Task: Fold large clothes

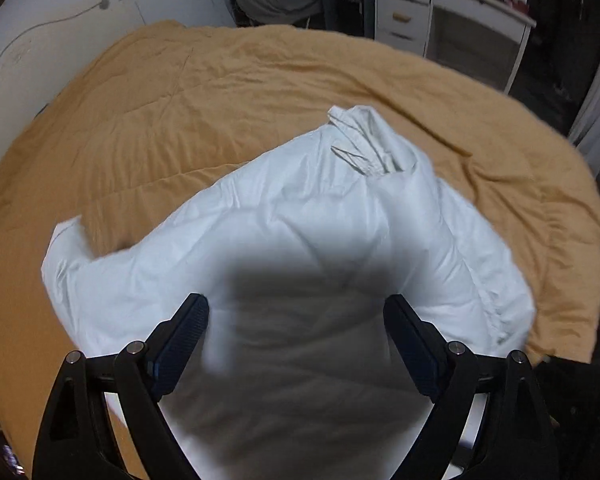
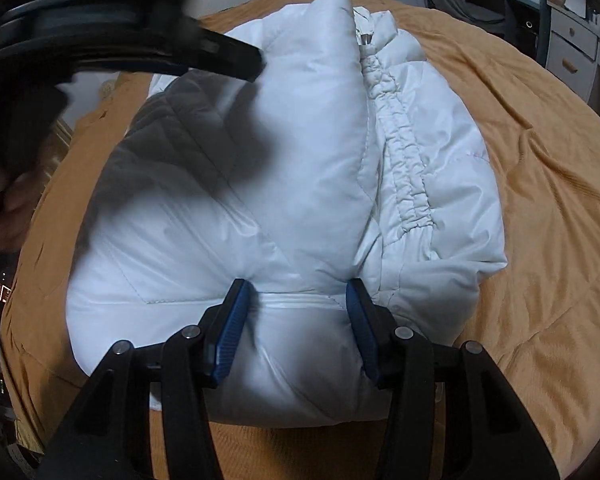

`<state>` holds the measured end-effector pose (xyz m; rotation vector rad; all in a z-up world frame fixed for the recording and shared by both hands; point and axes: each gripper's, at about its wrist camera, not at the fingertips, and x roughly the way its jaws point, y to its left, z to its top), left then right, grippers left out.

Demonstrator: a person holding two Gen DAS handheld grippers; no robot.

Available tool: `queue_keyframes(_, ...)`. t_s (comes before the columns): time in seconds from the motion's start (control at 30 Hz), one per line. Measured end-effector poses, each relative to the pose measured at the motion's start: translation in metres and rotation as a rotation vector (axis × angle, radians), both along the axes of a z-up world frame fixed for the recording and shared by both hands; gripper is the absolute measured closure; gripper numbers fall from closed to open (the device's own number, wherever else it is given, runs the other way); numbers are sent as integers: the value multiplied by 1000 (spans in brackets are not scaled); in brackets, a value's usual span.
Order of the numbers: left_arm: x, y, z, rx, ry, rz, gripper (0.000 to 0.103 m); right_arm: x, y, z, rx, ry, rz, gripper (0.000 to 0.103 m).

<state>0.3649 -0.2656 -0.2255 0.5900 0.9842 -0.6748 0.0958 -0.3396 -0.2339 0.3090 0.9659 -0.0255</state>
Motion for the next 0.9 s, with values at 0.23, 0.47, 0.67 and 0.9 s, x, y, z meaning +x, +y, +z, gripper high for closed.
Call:
queue_keyframes(0.23,65,-30,-41,49,23,144,0,-7,-2,4,9,-10,-22,52)
queue_keyframes(0.47,76,21,36,-187,-7,220,5,-12,6,3,-14,-12,-12,52)
queue_keyframes(0.67,3,131,78,-434,22,221,4,-12,4,3,-12,-19,-20,51)
queue_keyframes(0.9,-80,179,-32,-313,52,284,2,-8,-3,1,1,-24,-20,51)
